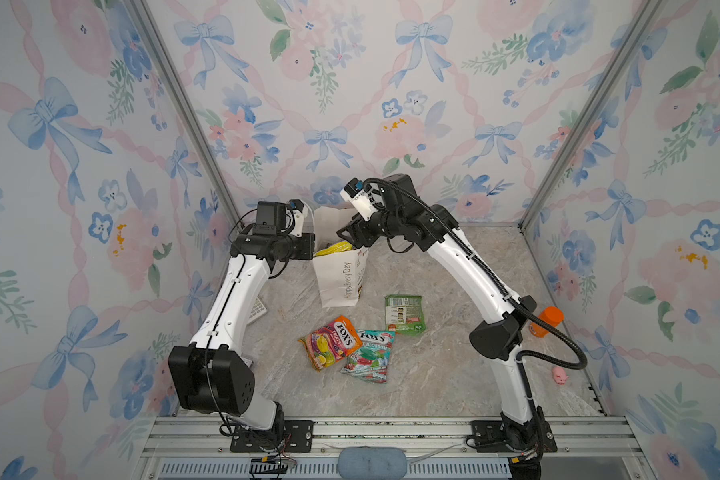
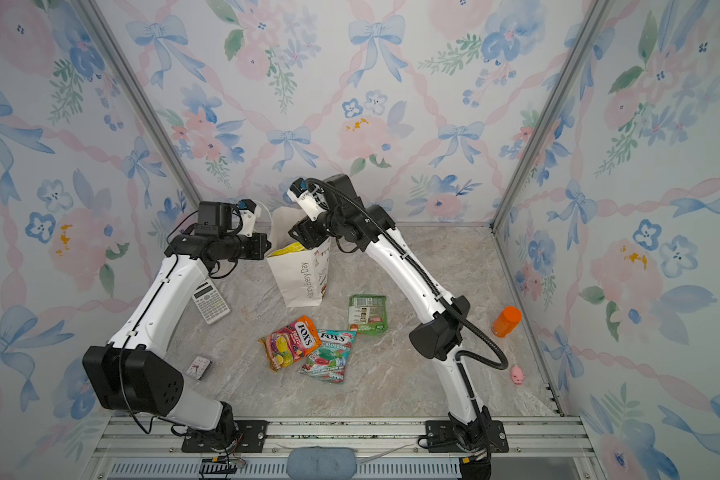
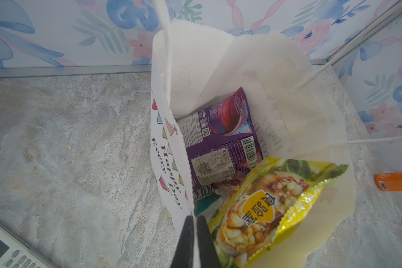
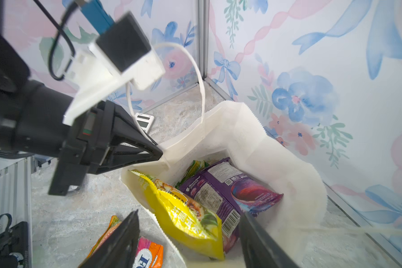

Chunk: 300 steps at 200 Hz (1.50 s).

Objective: Place the snacks into the paper bag
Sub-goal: 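Lower the yellow bag into the white bag and open the right gripper, then lift the right gripper out of the white bag and move toward the teal Fox's bag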

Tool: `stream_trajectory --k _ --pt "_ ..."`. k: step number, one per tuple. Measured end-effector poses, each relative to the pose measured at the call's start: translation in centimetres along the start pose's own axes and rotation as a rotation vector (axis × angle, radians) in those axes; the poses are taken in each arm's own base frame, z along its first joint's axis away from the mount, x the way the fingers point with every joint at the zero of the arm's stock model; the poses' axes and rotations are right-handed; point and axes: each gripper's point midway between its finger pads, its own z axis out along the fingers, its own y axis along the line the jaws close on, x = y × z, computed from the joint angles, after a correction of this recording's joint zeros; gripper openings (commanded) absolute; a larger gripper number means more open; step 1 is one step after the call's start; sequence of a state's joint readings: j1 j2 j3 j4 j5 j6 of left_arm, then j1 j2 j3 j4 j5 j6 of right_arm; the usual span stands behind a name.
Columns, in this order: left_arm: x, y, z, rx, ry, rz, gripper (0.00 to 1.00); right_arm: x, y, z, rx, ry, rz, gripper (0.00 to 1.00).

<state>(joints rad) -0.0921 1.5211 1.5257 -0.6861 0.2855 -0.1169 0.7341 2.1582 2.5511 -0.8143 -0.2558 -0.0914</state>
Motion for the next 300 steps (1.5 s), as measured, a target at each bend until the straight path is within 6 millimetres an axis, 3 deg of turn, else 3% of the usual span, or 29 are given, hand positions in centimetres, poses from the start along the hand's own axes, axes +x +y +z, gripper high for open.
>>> stream_trajectory --k 35,61,109,152,178,253,300 --pt "0.0 0.0 0.0 -0.001 0.0 -0.001 0.0 -3.3 0.7 -4.1 0.012 -0.105 0.039 0.61" --pt "0.0 0.0 0.0 -0.001 0.0 -0.001 0.0 -3.7 0.5 -4.7 0.031 -0.121 0.07 0.53" --pt "0.0 0.0 0.0 -0.001 0.0 -0.001 0.0 -0.5 -1.6 -1.7 0.12 -0.009 0.113 0.46" --pt "0.0 0.0 0.0 -0.001 0.0 -0.001 0.0 3.1 -2.7 2.1 0.157 0.101 0.126 0.45" --pt "0.0 0.0 0.0 -0.001 0.0 -0.001 0.0 4.7 -3.1 3.2 0.17 0.147 0.132 0.45" --pt "0.0 0.0 0.0 -0.001 0.0 -0.001 0.0 5.2 -2.7 3.4 0.149 0.166 0.132 0.44" --pt "0.0 0.0 0.0 -0.001 0.0 -0.001 0.0 5.5 -2.2 4.0 0.115 0.174 0.146 0.31"
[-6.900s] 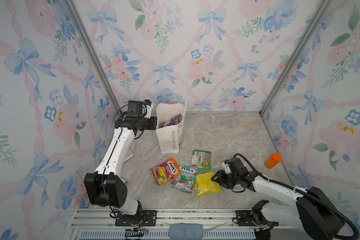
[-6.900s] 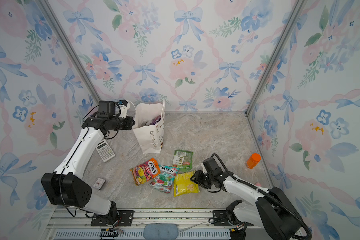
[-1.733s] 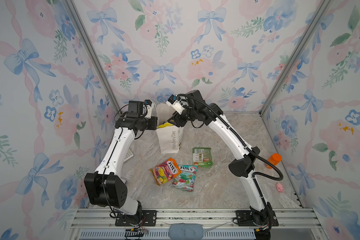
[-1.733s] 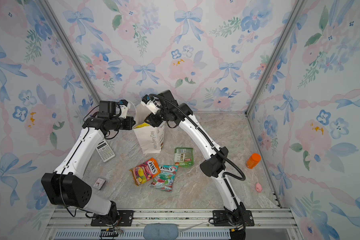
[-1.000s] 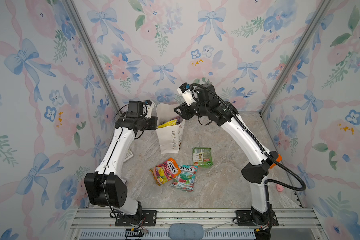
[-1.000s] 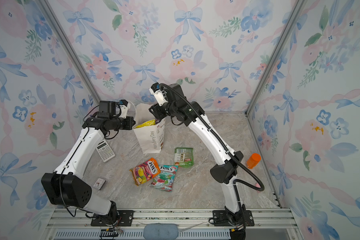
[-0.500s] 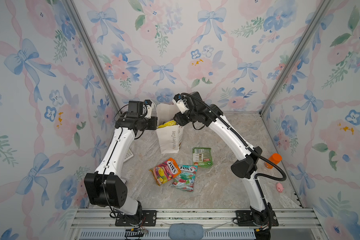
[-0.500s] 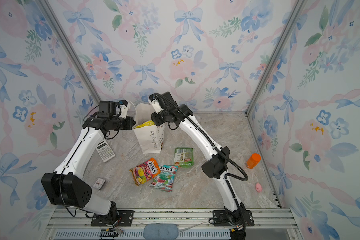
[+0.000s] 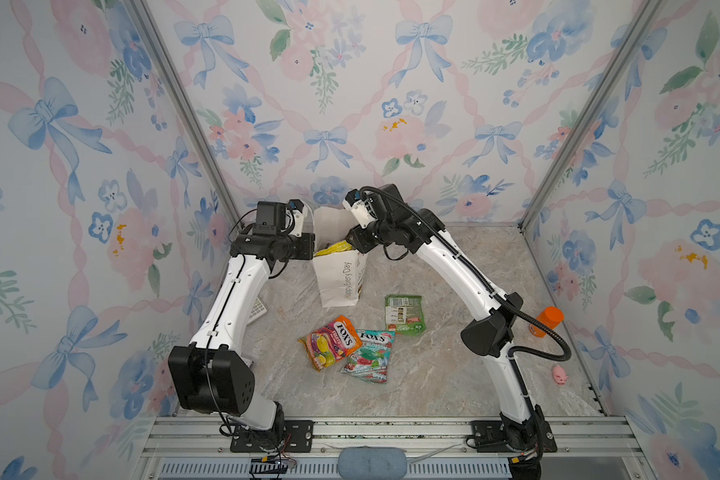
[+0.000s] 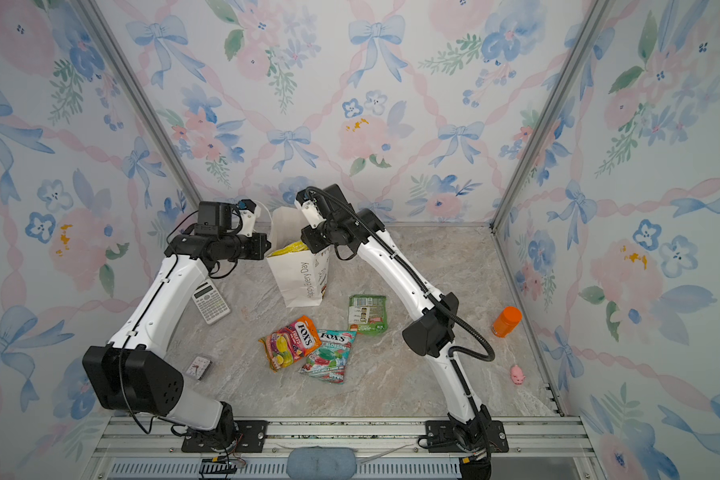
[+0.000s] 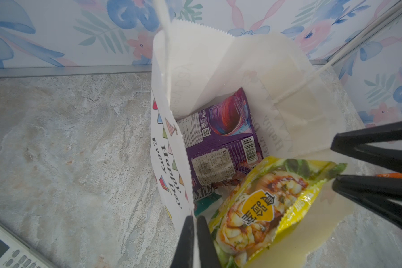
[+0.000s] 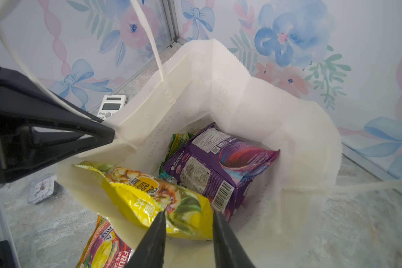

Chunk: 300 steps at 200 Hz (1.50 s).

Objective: Place the snacks into the paper bag
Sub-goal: 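Lift the right gripper out of the white bag and move toward the teal Fox's bag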

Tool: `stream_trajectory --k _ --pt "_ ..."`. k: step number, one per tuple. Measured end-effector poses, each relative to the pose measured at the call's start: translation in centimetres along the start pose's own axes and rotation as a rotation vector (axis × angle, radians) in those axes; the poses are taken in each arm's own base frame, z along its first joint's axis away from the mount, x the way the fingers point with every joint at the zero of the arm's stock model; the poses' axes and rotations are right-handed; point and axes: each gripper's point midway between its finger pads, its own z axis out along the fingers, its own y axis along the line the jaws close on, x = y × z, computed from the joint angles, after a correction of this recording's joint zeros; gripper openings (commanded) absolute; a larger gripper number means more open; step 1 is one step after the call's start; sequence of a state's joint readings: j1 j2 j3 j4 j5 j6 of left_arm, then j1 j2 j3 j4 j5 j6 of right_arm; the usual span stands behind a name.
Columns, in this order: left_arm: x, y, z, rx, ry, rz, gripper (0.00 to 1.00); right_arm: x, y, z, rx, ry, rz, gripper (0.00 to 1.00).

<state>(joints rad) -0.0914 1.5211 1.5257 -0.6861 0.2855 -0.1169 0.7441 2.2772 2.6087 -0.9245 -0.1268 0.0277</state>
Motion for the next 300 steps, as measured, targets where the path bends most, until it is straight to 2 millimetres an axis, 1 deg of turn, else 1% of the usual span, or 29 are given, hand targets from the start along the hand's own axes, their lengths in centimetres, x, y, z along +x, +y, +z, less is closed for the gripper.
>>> stream_trajectory --k 30,43,56,69,129,135,142,146,152,162,170,176,193,212,246,259,272,280,291,300 --pt "0.0 0.1 0.0 -0.002 0.002 -0.002 0.0 0.7 0.3 1.0 -0.018 0.022 0.02 0.22" --pt "0.1 0.3 0.0 -0.006 0.002 -0.005 0.0 0.8 0.3 1.2 -0.02 0.024 0.028 0.16" --pt "0.0 0.4 -0.1 -0.011 0.001 -0.006 0.0 0.8 0.4 1.2 -0.028 0.024 0.036 0.06" --pt "0.0 0.4 -0.1 -0.011 0.001 -0.006 0.0 0.8 0.7 1.1 -0.042 0.024 0.041 0.0" --pt "0.1 0.4 -0.1 -0.011 0.002 -0.006 0.0 0.8 1.2 1.1 -0.065 0.027 0.077 0.0" --pt "0.1 0.4 -0.1 -0.011 0.002 -0.006 0.0 0.8 1.2 1.1 -0.066 0.028 0.083 0.07" --pt "0.0 0.4 -0.1 -0.011 0.001 -0.006 0.0 0.8 1.3 1.1 -0.07 0.028 0.096 0.2" --pt "0.0 0.4 -0.1 -0.011 0.001 -0.006 0.0 0.8 1.3 1.1 -0.07 0.028 0.098 0.26" --pt "0.0 0.4 -0.1 -0.01 0.001 -0.006 0.0 0.8 1.3 1.1 -0.074 0.029 0.106 0.31" --pt "0.0 0.4 -0.1 -0.009 0.001 -0.006 0.0 0.8 1.5 1.1 -0.081 0.029 0.121 0.43" --pt "0.0 0.4 -0.1 -0.009 0.001 -0.006 0.0 0.7 1.8 0.9 -0.087 0.028 0.121 0.49" --pt "0.0 0.4 -0.1 -0.009 0.001 -0.006 0.0 0.6 2.0 0.8 -0.091 0.025 0.122 0.52" --pt "0.0 0.4 -0.1 -0.009 0.001 -0.006 0.0 0.4 2.7 0.0 -0.101 0.016 0.117 0.55" --pt "0.0 0.4 -0.1 -0.009 0.0 -0.006 0.0 -0.3 3.5 -1.8 -0.113 -0.015 0.108 0.55" --pt "0.0 0.4 -0.1 -0.009 0.0 -0.006 0.0 -2.4 4.4 -7.0 -0.135 -0.122 0.099 0.59" --pt "0.0 0.4 -0.1 -0.009 0.0 -0.006 0.0 -2.6 4.6 -8.8 -0.138 -0.157 0.096 0.59" --pt "0.0 0.4 -0.1 -0.009 0.0 -0.006 0.0 -2.3 4.5 -10.4 -0.131 -0.179 0.097 0.6" --pt "0.0 0.4 -0.1 -0.009 0.0 -0.006 0.0 -1.6 4.3 -10.9 -0.12 -0.182 0.099 0.6" --pt "0.0 0.4 -0.1 -0.01 0.0 -0.006 0.0 -0.2 3.7 -11.3 -0.099 -0.174 0.114 0.61" --pt "0.0 0.4 -0.1 -0.01 0.0 -0.006 0.0 1.4 3.1 -11.3 -0.082 -0.154 0.133 0.61"
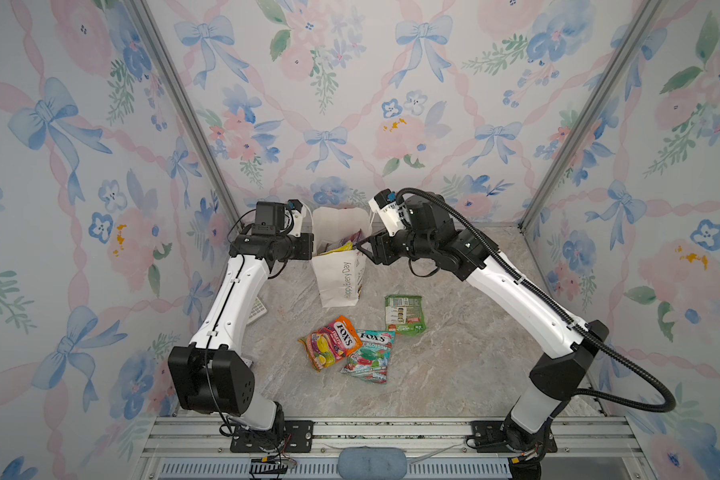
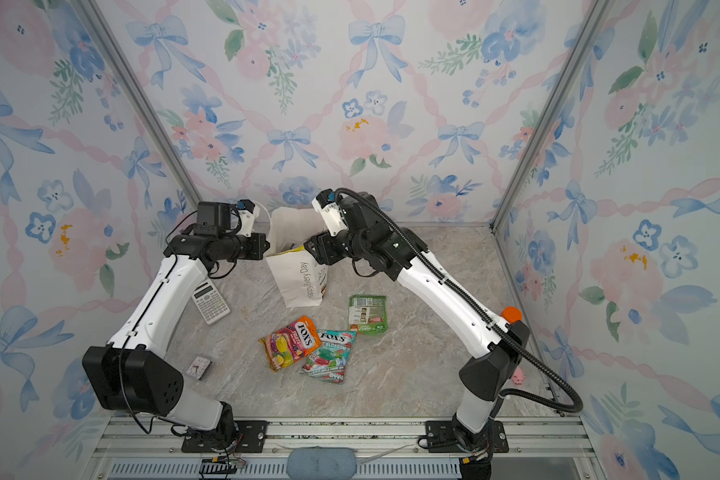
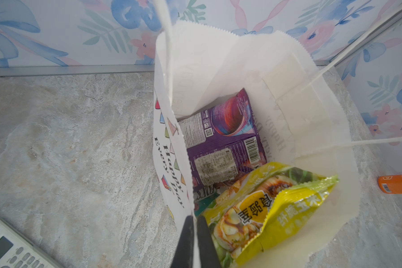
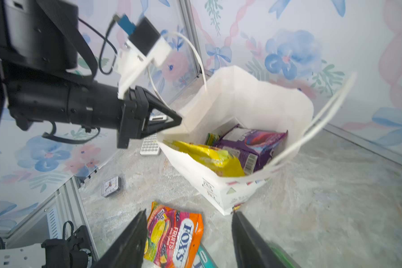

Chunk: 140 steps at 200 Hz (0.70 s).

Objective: Place the snacks into the paper bag
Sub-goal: 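Lift the right gripper out of the white bag and move toward the teal Fox's bag, then lower the right gripper and close it on the teal Fox's bag's edge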

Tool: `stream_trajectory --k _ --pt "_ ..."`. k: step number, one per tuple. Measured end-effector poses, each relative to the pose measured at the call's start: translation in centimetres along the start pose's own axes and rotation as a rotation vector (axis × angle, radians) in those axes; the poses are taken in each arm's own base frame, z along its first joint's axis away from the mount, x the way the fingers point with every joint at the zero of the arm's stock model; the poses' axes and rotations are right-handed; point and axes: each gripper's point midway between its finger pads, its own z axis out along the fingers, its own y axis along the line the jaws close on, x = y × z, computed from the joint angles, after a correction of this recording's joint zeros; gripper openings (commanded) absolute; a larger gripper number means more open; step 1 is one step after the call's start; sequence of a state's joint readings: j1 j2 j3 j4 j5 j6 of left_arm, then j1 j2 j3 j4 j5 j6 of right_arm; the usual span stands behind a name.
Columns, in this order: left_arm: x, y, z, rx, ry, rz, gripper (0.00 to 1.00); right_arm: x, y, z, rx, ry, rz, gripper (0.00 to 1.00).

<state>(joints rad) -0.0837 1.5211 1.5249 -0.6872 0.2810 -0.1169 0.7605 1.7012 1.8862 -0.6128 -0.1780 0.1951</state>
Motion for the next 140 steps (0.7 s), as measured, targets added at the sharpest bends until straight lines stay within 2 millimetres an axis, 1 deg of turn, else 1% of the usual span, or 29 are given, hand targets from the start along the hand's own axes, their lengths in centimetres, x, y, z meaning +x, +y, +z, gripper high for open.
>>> stream_trajectory --k 12,27,37,52,81,97,106,117,140 --pt "0.0 0.0 0.0 0.0 -0.001 0.0 0.0 2.5 -1.2 0.0 0.026 0.039 0.037 0.6" --pt "0.0 0.0 0.0 0.0 0.0 0.0 0.0 6.4 -3.3 0.1 0.07 0.108 0.099 0.6" --pt "0.0 0.0 0.0 0.0 -0.001 0.0 0.0 9.4 -4.5 0.3 0.099 0.159 0.15 0.6" --pt "0.0 0.0 0.0 -0.001 -0.001 0.0 0.0 13.9 -5.7 0.5 0.128 0.234 0.236 0.59" --pt "0.0 0.1 0.0 -0.004 -0.004 0.001 0.0 22.8 -6.2 1.3 0.139 0.36 0.432 0.59" --pt "0.0 0.1 0.0 -0.004 -0.005 0.001 0.0 26.7 -5.8 1.6 0.15 0.424 0.519 0.59" --pt "0.0 0.1 0.1 -0.004 -0.005 0.0 0.0 28.0 -5.4 1.7 0.148 0.445 0.551 0.59" --pt "0.0 0.1 0.1 -0.004 -0.005 0.001 0.0 28.8 -4.7 2.0 0.139 0.452 0.583 0.59" --pt "0.0 0.1 0.0 -0.003 -0.006 0.001 0.0 29.0 -4.0 2.6 0.111 0.421 0.642 0.58"
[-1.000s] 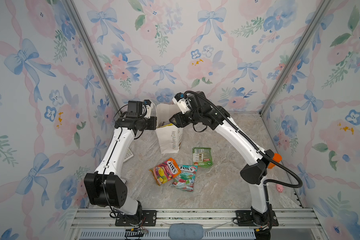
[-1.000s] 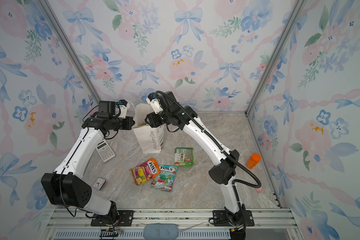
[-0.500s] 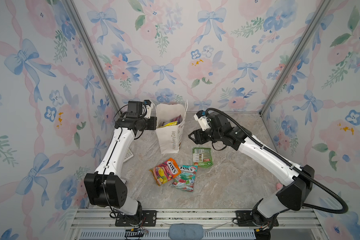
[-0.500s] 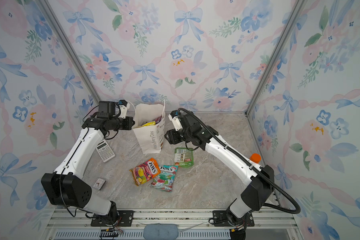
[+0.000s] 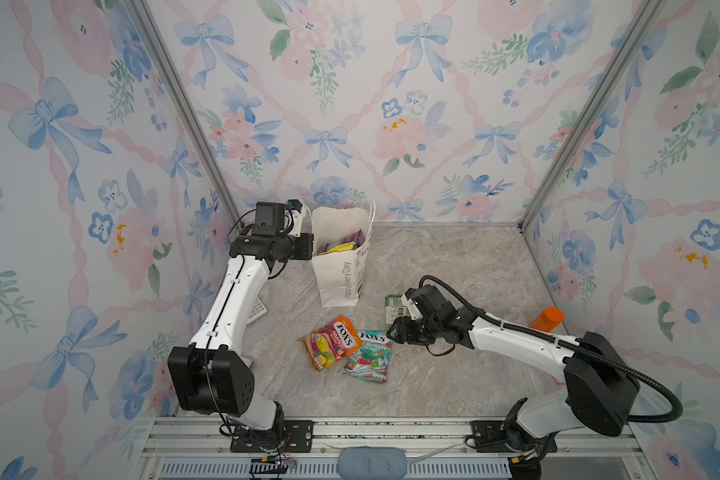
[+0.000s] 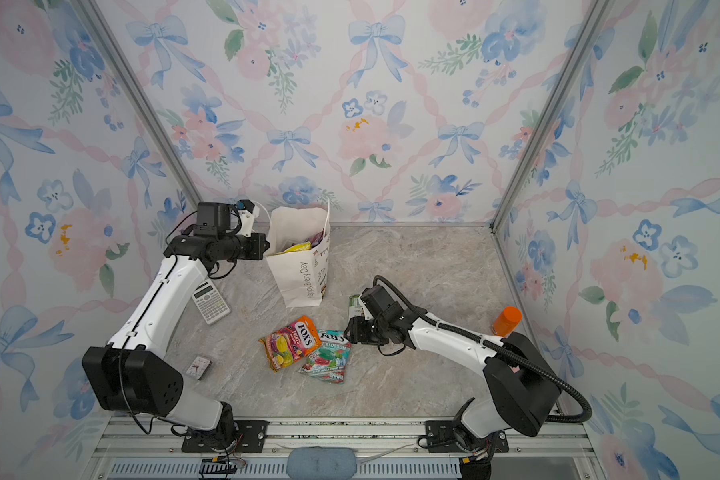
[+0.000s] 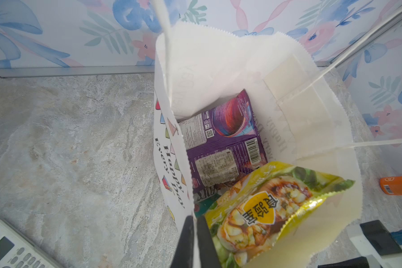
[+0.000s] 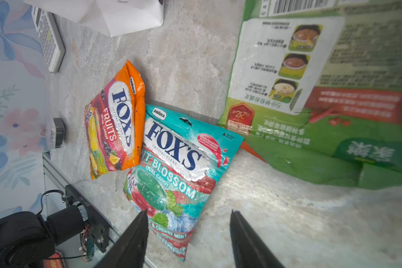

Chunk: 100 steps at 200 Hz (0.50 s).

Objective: Place the snacks into the paper bag
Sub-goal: 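Lower the right gripper and close it on the teal Fox's bag's edge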

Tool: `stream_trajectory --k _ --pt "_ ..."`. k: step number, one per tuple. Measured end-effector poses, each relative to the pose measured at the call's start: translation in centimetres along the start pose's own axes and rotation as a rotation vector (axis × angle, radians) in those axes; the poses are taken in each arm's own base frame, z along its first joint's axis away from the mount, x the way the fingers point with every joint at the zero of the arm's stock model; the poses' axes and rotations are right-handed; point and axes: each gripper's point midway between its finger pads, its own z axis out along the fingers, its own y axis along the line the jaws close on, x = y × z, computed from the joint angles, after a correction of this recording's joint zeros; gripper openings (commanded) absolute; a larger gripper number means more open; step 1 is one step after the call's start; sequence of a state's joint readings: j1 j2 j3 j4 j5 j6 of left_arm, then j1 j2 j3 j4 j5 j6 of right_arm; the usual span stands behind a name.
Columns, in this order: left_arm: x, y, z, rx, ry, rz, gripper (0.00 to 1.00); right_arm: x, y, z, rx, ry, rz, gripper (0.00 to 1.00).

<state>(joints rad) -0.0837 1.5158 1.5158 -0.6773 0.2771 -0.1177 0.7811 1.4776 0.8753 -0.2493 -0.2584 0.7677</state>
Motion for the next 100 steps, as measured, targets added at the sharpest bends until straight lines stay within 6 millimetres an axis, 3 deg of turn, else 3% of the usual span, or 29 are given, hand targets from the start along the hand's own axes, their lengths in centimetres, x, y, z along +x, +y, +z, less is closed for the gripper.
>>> stream_trajectory --k 100 --pt "0.0 0.0 -0.1 -0.001 -0.002 0.0 0.0 1.9 -1.6 4.5 -0.04 0.071 0.173 0.57"
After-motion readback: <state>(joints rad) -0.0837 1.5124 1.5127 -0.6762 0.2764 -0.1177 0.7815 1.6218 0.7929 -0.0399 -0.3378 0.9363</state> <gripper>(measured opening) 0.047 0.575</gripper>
